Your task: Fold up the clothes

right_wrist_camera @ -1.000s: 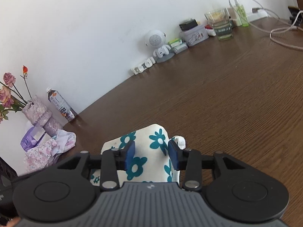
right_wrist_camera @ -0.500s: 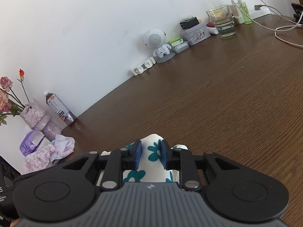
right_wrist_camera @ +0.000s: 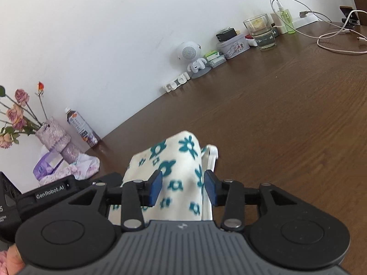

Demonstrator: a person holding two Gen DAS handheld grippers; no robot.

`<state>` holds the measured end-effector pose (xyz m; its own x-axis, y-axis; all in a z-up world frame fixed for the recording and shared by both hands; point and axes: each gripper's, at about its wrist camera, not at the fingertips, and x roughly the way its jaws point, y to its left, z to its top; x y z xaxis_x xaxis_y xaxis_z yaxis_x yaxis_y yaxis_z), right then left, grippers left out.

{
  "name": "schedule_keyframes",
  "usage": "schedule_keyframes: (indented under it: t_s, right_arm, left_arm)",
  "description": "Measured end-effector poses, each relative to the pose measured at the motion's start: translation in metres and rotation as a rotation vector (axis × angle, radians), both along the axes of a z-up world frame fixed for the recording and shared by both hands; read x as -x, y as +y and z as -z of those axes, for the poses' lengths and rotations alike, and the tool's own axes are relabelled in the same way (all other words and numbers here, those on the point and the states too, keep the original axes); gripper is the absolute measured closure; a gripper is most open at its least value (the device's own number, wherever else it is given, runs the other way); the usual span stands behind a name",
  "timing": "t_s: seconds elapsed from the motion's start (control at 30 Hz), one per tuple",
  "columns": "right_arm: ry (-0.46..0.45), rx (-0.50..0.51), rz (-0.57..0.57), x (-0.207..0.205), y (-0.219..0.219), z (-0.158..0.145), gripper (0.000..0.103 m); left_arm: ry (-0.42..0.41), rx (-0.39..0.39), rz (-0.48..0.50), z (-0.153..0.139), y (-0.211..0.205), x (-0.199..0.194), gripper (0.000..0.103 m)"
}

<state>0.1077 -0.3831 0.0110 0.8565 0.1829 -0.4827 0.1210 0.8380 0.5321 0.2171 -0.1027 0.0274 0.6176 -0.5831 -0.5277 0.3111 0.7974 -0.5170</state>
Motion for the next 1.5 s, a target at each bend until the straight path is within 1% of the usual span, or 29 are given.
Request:
schedule_keyframes:
  t_s: [0.13, 0.17, 0.2, 0.23, 0.27, 0.33, 0.37, 0.4, 0.43, 0.47, 0.5, 0.57, 0.6, 0.63, 0.67, 0.7, 0.77, 0.8, 0.83, 0.87, 0.9, 0.93, 0.97, 1.1, 1.23, 1.33, 1.4, 1.5]
  right_arm:
    - [0.018, 0.023, -0.029, 0.011, 0.011, 0.000, 0.062]
    - [0.022, 0.026, -0.038, 0.013, 0.014, 0.001, 0.063]
    - [0.025, 0.022, -0.043, 0.014, 0.016, 0.002, 0.073]
    - [0.027, 0.012, -0.038, 0.014, 0.015, 0.003, 0.076]
    - [0.029, 0.001, -0.033, 0.015, 0.015, 0.004, 0.077]
    - [0.033, -0.020, -0.024, 0.016, 0.014, 0.005, 0.077]
    - [0.035, -0.019, -0.014, 0.020, 0.014, 0.004, 0.074]
    - [0.037, -0.017, -0.004, 0.023, 0.014, 0.003, 0.067]
    - [0.038, -0.015, 0.006, 0.027, 0.014, 0.002, 0.064]
    - [0.036, -0.011, 0.003, 0.031, 0.014, 0.001, 0.061]
    - [0.033, -0.007, 0.001, 0.036, 0.014, 0.001, 0.061]
    - [0.028, 0.001, -0.004, 0.046, 0.014, 0.000, 0.061]
    - [0.028, -0.001, -0.010, 0.047, 0.014, 0.001, 0.062]
    - [0.029, -0.004, -0.015, 0.047, 0.015, 0.002, 0.067]
    - [0.033, -0.021, -0.018, 0.045, 0.015, 0.004, 0.078]
    - [0.037, -0.037, -0.021, 0.044, 0.015, 0.006, 0.078]
    - [0.033, -0.020, -0.017, 0.047, 0.018, 0.005, 0.078]
    - [0.030, -0.012, -0.016, 0.048, 0.020, 0.004, 0.074]
    - [0.025, -0.017, -0.020, 0.051, 0.018, 0.003, 0.073]
    - [0.020, -0.021, -0.025, 0.053, 0.017, 0.001, 0.069]
    - [0.015, -0.022, -0.023, 0.057, 0.015, -0.001, 0.065]
    - [0.008, -0.016, -0.018, 0.060, 0.013, -0.003, 0.065]
    - [0.008, -0.013, -0.015, 0.060, 0.012, -0.003, 0.065]
    - [0.022, -0.009, -0.022, 0.055, 0.009, 0.000, 0.064]
    - [0.044, -0.020, -0.045, 0.051, 0.015, 0.005, 0.064]
    - [0.046, -0.010, -0.075, 0.054, 0.029, 0.005, 0.065]
    - [0.046, -0.015, -0.112, 0.056, 0.041, 0.004, 0.067]
    - [0.044, -0.007, -0.176, 0.052, 0.065, 0.004, 0.067]
  left_arm:
    - [0.006, 0.008, 0.049, 0.002, 0.003, 0.013, 0.049]
    - [0.016, 0.011, 0.068, 0.004, 0.001, 0.014, 0.056]
    - [0.026, 0.020, 0.092, 0.007, -0.002, 0.013, 0.067]
    - [0.016, 0.012, 0.094, 0.009, -0.003, 0.014, 0.072]
    - [-0.005, 0.003, 0.097, 0.010, -0.005, 0.015, 0.075]
    - [0.008, 0.026, 0.091, 0.010, -0.001, 0.017, 0.075]
    - [0.011, 0.035, 0.087, 0.009, 0.001, 0.020, 0.075]
    - [0.012, 0.025, 0.082, 0.009, 0.003, 0.024, 0.075]
    - [0.012, 0.015, 0.077, 0.008, 0.005, 0.028, 0.068]
    - [0.013, 0.005, 0.072, 0.007, 0.006, 0.033, 0.057]
    - [0.013, 0.009, 0.079, 0.008, 0.010, 0.038, 0.054]
    - [0.011, 0.024, 0.107, 0.009, 0.016, 0.048, 0.054]
    - [0.006, 0.012, 0.114, 0.009, 0.013, 0.049, 0.055]
    - [0.001, 0.000, 0.121, 0.010, 0.010, 0.051, 0.059]
    - [-0.013, -0.024, 0.136, 0.011, 0.004, 0.051, 0.083]
    - [-0.023, -0.044, 0.154, 0.012, -0.002, 0.053, 0.083]
    - [-0.041, -0.053, 0.143, 0.011, -0.002, 0.057, 0.082]
    - [-0.033, -0.036, 0.134, 0.010, 0.001, 0.059, 0.080]
    - [-0.023, -0.021, 0.116, 0.009, 0.006, 0.062, 0.073]
    - [-0.017, -0.019, 0.099, 0.008, 0.011, 0.067, 0.059]
    - [-0.019, -0.017, 0.101, 0.007, 0.014, 0.072, 0.052]
    - [-0.021, -0.014, 0.102, 0.005, 0.018, 0.078, 0.047]
    - [-0.036, -0.010, 0.119, 0.004, 0.019, 0.083, 0.047]
    - [-0.068, -0.064, 0.165, 0.002, 0.015, 0.104, 0.047]
    - [-0.067, -0.131, 0.186, 0.007, 0.011, 0.110, 0.049]
    - [-0.065, -0.144, 0.146, 0.010, 0.024, 0.108, 0.052]
    - [-0.066, -0.130, 0.079, 0.008, 0.044, 0.105, 0.052]
    - [-0.078, -0.108, -0.020, 0.003, 0.077, 0.105, 0.052]
